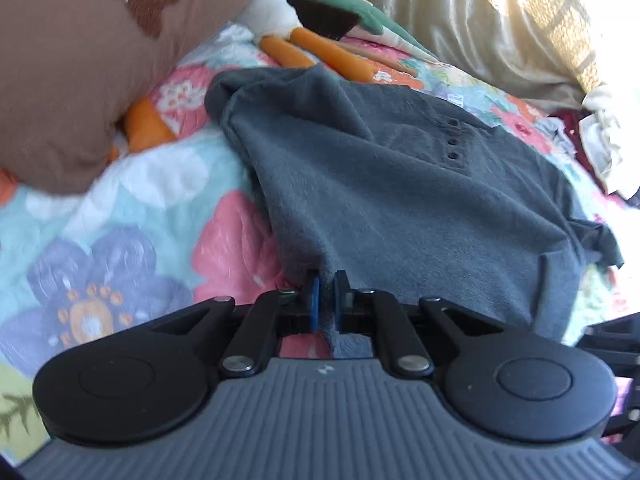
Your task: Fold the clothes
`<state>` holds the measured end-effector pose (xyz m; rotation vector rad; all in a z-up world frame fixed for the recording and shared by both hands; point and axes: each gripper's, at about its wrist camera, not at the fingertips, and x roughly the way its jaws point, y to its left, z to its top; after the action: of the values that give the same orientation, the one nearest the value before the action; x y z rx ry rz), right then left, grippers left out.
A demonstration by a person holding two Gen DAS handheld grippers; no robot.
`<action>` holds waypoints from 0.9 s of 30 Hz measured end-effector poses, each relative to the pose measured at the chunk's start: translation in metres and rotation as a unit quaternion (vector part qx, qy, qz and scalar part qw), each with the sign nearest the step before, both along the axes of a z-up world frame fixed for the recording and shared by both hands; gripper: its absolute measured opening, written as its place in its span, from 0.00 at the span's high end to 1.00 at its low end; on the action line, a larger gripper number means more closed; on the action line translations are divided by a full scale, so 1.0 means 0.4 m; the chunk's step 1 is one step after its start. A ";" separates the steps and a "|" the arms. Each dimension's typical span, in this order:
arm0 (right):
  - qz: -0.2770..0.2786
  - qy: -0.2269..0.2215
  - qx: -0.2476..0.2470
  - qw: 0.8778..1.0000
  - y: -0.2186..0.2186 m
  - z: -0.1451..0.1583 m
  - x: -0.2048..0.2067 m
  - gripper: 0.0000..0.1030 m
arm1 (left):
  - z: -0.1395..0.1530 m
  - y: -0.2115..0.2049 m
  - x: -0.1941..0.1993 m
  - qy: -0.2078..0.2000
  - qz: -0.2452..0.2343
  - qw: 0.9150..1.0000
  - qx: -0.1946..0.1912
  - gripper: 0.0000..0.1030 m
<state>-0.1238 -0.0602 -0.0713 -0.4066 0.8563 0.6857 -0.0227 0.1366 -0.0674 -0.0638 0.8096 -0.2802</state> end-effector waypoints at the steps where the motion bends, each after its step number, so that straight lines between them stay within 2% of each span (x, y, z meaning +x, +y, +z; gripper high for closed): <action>1: 0.002 -0.003 0.002 1.000 -0.005 0.005 -0.002 0.78 | 0.012 -0.004 -0.005 -0.014 0.002 1.000 0.007 0.95; 5: -0.024 0.028 0.085 0.996 -0.074 0.045 0.024 0.82 | 0.088 -0.004 -0.057 -0.060 0.017 0.998 0.017 0.95; 7: -0.034 0.058 0.144 0.987 -0.120 0.074 0.037 0.82 | 0.138 0.003 -0.101 -0.065 0.032 0.997 0.020 0.95; 10: -0.072 0.113 0.254 0.958 -0.200 0.103 0.055 0.82 | 0.205 0.018 -0.178 -0.066 0.049 0.997 -0.010 0.95; 12: -0.100 0.157 0.295 0.937 -0.239 0.094 0.070 0.82 | 0.200 0.007 -0.202 -0.046 0.049 0.998 0.010 0.95; 15: -0.152 0.198 0.285 0.925 -0.270 0.060 0.087 0.82 | 0.133 -0.009 -0.194 0.005 0.052 0.997 0.059 0.95; 17: -0.178 0.201 0.264 0.926 -0.282 0.043 0.092 0.82 | 0.077 0.004 -0.181 0.043 0.062 0.996 0.054 0.95; 19: -0.192 0.195 0.262 0.926 -0.295 0.042 0.094 0.82 | 0.047 0.023 -0.181 0.063 0.065 0.996 0.027 0.95; 24: -0.194 0.164 0.271 0.928 -0.317 0.095 0.084 0.83 | 0.066 0.047 -0.179 0.064 0.060 0.996 0.009 0.92; 27: -0.170 0.135 0.255 0.942 -0.323 0.177 0.080 0.83 | 0.100 0.058 -0.189 0.053 0.054 0.997 -0.001 0.92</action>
<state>-0.0916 -0.1893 -0.0006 0.3041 0.9397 0.6194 -0.0985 0.1598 -0.0274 -0.1253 0.9077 -0.1772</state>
